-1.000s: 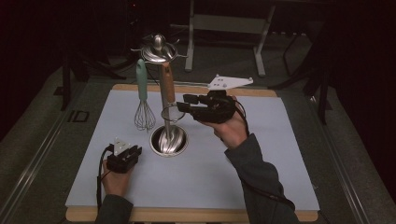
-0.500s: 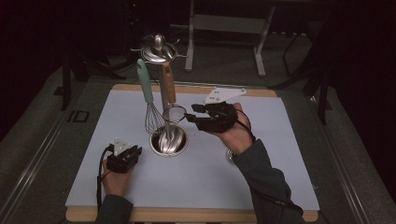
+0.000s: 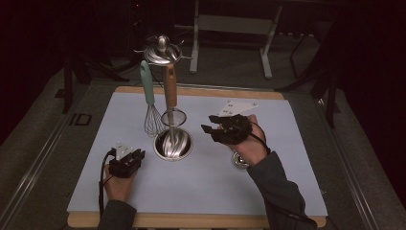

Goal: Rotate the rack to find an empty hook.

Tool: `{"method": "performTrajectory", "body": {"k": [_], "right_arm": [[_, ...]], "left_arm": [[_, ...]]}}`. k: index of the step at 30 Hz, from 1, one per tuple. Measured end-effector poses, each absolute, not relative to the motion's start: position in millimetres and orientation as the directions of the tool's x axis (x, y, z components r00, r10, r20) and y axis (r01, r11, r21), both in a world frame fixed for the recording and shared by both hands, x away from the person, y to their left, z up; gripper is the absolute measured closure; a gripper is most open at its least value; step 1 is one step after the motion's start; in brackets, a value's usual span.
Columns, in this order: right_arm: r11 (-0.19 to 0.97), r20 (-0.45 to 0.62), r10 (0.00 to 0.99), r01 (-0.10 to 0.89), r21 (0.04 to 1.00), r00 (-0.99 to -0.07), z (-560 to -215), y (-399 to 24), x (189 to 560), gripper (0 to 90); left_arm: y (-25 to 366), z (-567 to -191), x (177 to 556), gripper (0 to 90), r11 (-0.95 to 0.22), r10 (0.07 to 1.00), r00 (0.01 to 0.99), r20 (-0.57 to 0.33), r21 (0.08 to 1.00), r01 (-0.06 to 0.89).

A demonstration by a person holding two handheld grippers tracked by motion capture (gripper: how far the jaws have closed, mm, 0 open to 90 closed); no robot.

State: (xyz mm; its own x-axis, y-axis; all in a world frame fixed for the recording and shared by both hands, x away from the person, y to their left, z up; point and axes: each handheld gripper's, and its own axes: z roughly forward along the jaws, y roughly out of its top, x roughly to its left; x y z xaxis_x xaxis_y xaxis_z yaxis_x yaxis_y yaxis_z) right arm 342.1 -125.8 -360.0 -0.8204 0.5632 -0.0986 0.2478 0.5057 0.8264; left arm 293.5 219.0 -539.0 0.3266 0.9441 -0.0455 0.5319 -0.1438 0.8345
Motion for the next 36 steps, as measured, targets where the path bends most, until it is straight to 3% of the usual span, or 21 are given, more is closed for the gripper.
{"method": "performTrajectory", "body": {"k": [8, 21, 28, 36], "right_arm": [[0.503, -0.102, 0.613, 0.287, 0.815, -0.784, -387.2, -157.1, 338.6, 57.2], [0.510, -0.083, 0.691, 0.402, 0.760, -0.718, -439.2, -209.6, 324.7, 54.8], [0.422, 0.015, 0.744, 0.487, 0.764, -0.668, -466.2, -243.8, 311.5, 55.3], [0.375, 0.027, 0.790, 0.518, 0.769, -0.612, -467.0, -272.2, 303.7, 54.6]], "left_arm": [[211.2, -513.5, 279.9, 89.9, -0.092, 0.933, 0.354, -0.069, 0.903, 0.419], [202.2, -416.5, 260.2, 90.0, -0.002, 0.903, 0.427, -0.047, 0.993, 0.115], [202.4, -358.8, 257.5, 90.0, 0.031, 0.899, 0.438, -0.011, 0.999, -0.038], [188.8, -309.9, 260.9, 90.0, 0.037, 0.895, 0.445, 0.032, 0.989, -0.146]]}}
